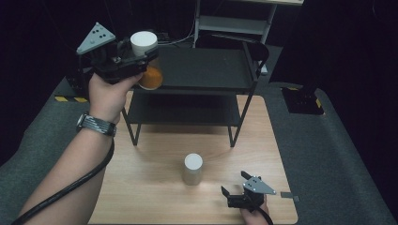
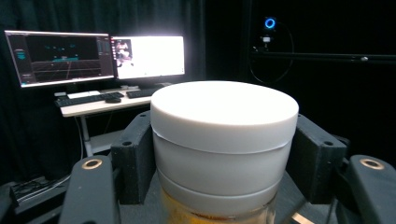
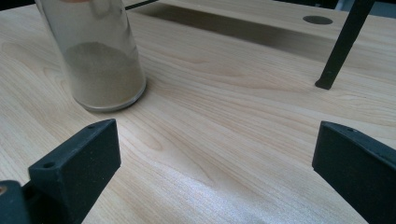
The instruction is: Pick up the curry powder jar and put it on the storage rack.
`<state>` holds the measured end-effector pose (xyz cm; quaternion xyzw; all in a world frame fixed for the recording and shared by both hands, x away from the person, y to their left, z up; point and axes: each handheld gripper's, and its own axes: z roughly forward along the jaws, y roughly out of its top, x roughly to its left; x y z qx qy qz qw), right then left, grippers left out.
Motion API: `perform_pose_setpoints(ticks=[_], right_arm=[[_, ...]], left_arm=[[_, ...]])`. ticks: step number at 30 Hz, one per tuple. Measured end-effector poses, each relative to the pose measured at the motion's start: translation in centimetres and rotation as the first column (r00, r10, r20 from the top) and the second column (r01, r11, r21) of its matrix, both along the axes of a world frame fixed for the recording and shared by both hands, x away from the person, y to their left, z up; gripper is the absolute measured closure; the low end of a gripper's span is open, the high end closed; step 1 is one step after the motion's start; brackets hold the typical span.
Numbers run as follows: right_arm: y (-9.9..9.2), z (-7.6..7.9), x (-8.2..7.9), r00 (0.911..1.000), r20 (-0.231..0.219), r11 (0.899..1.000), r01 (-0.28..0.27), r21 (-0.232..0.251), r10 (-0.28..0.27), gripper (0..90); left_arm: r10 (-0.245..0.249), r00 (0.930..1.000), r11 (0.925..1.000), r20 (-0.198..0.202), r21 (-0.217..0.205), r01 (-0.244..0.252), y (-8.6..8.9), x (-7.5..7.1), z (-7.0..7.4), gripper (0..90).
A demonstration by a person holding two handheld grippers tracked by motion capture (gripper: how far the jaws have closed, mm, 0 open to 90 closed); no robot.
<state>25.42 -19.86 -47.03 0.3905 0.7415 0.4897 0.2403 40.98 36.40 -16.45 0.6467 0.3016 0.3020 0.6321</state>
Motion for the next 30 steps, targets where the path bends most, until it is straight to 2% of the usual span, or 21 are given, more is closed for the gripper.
perform_pose_setpoints(ticks=[7,12,17,19,23,30], right_arm=[[-0.1,-0.2,-0.1,0.9999,0.002,1.0,0.011,0.018,-0.011,0.2],[-0.1,0.2,0.2,0.9999,-0.013,1.0,0.002,-0.01,-0.002,0.2],[-0.1,0.5,0.3,0.9993,-0.029,0.999,0.022,-0.028,-0.022,0.3],[-0.2,0.5,0.4,0.9992,-0.032,0.999,0.022,-0.024,-0.023,0.3],[-0.2,0.5,0.3,0.9994,-0.027,0.999,0.018,-0.027,-0.019,0.3],[-0.1,0.4,0.2,0.9996,-0.021,0.999,0.016,-0.032,-0.017,0.3]], left_arm=[[0.019,0.9998,0.9996,0.003,-0.02,-0.019,-0.8,1.3,-0.4,33.7],[0.037,0.9993,0.9993,-0.001,-0.008,-0.037,-1.5,2.0,-0.5,33.6],[0.036,0.9993,0.999,-0.014,-0.027,-0.036,-1.8,2.9,-1.2,33.6],[0.041,0.9991,0.999,-0.009,-0.02,-0.041,-2.0,3.0,-1.3,33.6],[0.037,0.9993,0.9983,-0.008,-0.044,-0.037,-2.1,3.5,-1.9,33.5],[0.04,0.9992,0.9979,0.0,-0.051,-0.04,-2.1,3.5,-2.2,33.5]])
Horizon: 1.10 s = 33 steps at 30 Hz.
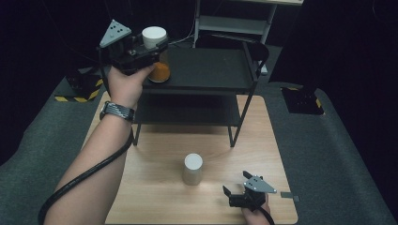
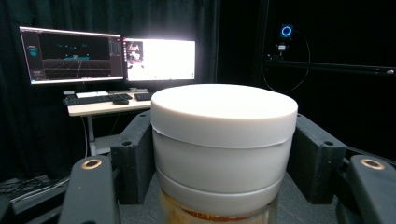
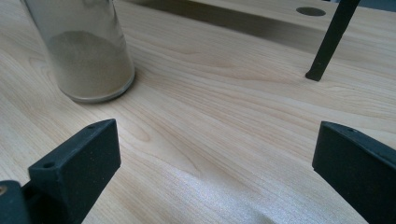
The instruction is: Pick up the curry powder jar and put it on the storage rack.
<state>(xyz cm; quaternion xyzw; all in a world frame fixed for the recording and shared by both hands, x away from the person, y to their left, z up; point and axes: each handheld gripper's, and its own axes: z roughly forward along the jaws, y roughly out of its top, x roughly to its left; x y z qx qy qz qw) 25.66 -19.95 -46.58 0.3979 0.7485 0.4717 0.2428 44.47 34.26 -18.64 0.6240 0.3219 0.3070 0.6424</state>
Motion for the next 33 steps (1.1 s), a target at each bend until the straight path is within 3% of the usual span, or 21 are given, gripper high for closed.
perform_pose_setpoints(ticks=[14,19,24,33], right_arm=[[0.0,-0.1,-0.2,0.9999,0.009,1.0,0.007,0.001,-0.007,0.3],[0.0,-0.1,-0.2,0.9999,0.011,1.0,0.009,0.004,-0.009,0.3],[0.0,-0.1,-0.2,0.9999,0.01,1.0,0.008,0.004,-0.008,0.3],[0.0,-0.2,-0.3,0.9999,0.01,1.0,0.01,0.008,-0.01,0.3]], left_arm=[[0.005,1.0,0.9996,-0.006,0.028,-0.005,-0.1,-0.1,0.6,32.9],[0.02,0.9995,0.9994,-0.026,0.029,-0.02,-0.2,-0.1,1.1,27.2],[0.051,0.997,0.9987,-0.059,0.003,-0.051,-0.2,-0.5,1.1,14.3],[0.033,0.9984,0.9993,-0.047,0.018,-0.032,1.0,-1.6,0.5,6.5]])
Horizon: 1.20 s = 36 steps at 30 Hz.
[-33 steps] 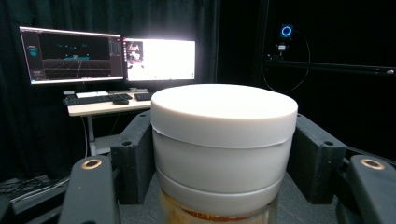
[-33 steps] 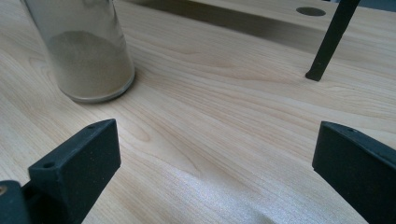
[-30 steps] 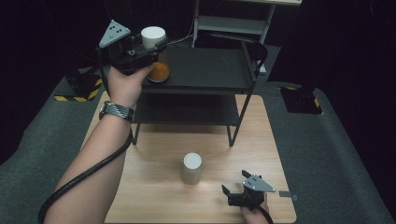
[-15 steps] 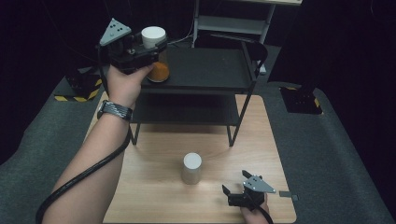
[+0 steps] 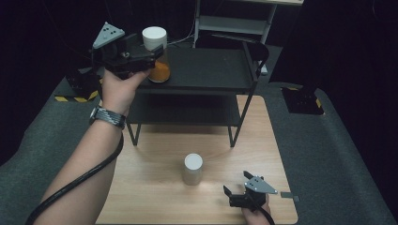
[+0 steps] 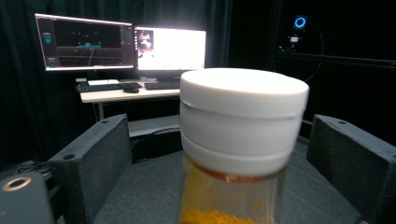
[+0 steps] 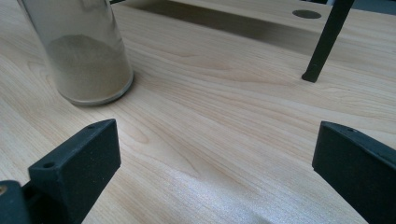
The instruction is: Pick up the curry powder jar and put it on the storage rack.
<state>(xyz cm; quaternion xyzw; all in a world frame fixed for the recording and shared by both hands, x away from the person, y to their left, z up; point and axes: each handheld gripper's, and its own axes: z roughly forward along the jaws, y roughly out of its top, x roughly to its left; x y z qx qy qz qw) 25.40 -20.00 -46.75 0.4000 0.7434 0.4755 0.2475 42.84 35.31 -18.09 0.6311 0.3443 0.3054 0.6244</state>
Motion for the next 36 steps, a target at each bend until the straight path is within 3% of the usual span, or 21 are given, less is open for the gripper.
perform_pose_setpoints(ticks=[14,24,36], right_arm=[[0.1,0.1,0.1,1.0,-0.003,1.0,-0.005,-0.009,0.005,0.3],[0.1,0.1,0.1,1.0,-0.004,1.0,-0.006,-0.01,0.006,0.3],[0.2,0.2,0.1,1.0,-0.004,1.0,-0.009,-0.016,0.009,0.3]], left_arm=[[-0.018,0.9997,0.9995,-0.016,0.024,0.018,2.0,-2.9,-1.4,1.2],[-0.055,0.998,0.9976,-0.031,0.041,0.056,3.0,-5.0,-3.8,0.4],[-0.094,0.992,0.9943,-0.084,0.042,0.098,3.9,-6.5,-7.6,0.4]])
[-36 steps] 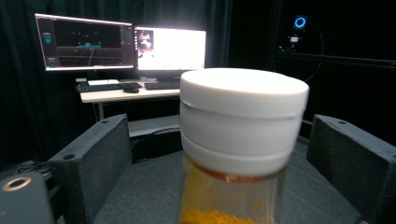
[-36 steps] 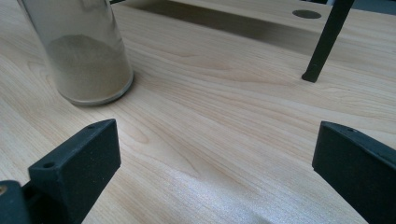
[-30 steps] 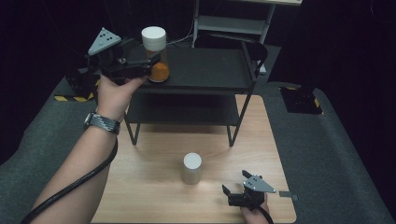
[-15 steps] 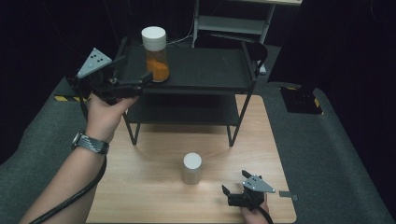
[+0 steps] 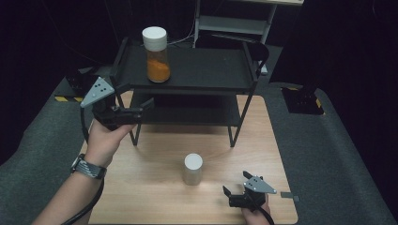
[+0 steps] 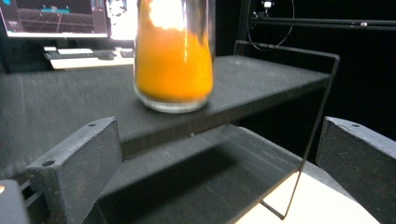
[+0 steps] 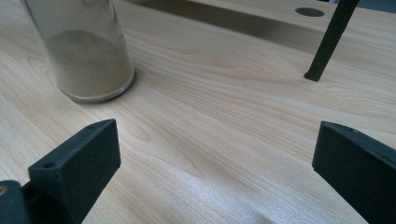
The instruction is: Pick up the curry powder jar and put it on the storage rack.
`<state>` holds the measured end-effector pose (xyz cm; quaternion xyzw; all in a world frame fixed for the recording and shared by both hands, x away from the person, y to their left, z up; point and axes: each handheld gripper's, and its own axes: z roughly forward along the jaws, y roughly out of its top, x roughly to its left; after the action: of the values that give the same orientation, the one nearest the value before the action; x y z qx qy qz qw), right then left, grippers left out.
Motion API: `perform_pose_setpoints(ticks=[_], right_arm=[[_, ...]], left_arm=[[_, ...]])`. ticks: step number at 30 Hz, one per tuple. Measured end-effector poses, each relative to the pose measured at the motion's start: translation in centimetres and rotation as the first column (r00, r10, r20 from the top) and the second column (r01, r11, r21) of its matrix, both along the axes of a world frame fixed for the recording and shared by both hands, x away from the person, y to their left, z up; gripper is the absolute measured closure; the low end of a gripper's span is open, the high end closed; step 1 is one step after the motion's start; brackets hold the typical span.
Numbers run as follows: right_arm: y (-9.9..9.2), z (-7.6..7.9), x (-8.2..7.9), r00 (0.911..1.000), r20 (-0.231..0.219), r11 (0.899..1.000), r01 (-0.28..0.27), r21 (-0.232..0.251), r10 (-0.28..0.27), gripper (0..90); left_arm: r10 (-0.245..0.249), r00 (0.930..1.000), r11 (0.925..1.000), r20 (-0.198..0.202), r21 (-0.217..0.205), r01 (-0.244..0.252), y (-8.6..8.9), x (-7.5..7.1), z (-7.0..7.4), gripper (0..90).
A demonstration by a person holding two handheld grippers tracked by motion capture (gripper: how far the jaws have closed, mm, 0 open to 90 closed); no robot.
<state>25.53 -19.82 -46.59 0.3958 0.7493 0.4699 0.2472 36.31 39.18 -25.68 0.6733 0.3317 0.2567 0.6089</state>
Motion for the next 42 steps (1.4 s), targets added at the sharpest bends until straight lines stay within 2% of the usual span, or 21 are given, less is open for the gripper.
perform_pose_setpoints(ticks=[6,10,19,20,29,36,39,42], right_arm=[[0.0,0.0,0.0,1.0,0.0,1.0,-0.001,-0.003,0.001,0.3],[0.0,0.0,0.0,1.0,0.0,1.0,-0.002,-0.005,0.002,0.3],[0.2,0.1,-0.1,1.0,0.002,1.0,-0.001,-0.012,0.001,0.3],[0.2,0.1,-0.1,1.0,0.004,1.0,-0.001,-0.013,0.001,0.3],[0.2,0.0,-0.1,1.0,0.007,1.0,-0.001,-0.013,0.001,0.3],[0.2,0.0,-0.1,1.0,0.006,1.0,-0.002,-0.015,0.002,0.2],[0.2,0.0,-0.1,1.0,0.007,1.0,-0.002,-0.017,0.002,0.2],[0.2,0.0,-0.2,0.9999,0.011,1.0,-0.003,-0.016,0.003,0.2]], left_arm=[[0.006,0.9999,0.9992,-0.015,0.04,-0.006,0.2,-0.9,-1.8,0.4],[0.005,0.9996,0.9989,-0.029,0.047,-0.003,0.5,-1.7,-3.2,0.4],[-0.008,0.9967,0.9984,-0.081,0.055,0.013,1.4,-3.2,-7.4,0.4],[-0.008,0.9967,0.9984,-0.081,0.055,0.013,1.4,-3.2,-7.4,0.4],[-0.008,0.9864,0.9979,-0.164,0.062,0.018,2.2,-4.1,-11.8,0.4],[0.017,0.9787,0.9947,-0.205,0.103,0.004,2.5,-5.3,-14.7,0.4],[0.031,0.9716,0.9939,-0.234,0.11,-0.005,2.5,-6.0,-15.8,0.4],[0.04,0.9689,0.9919,-0.244,0.126,-0.01,2.4,-6.7,-16.8,0.4]])
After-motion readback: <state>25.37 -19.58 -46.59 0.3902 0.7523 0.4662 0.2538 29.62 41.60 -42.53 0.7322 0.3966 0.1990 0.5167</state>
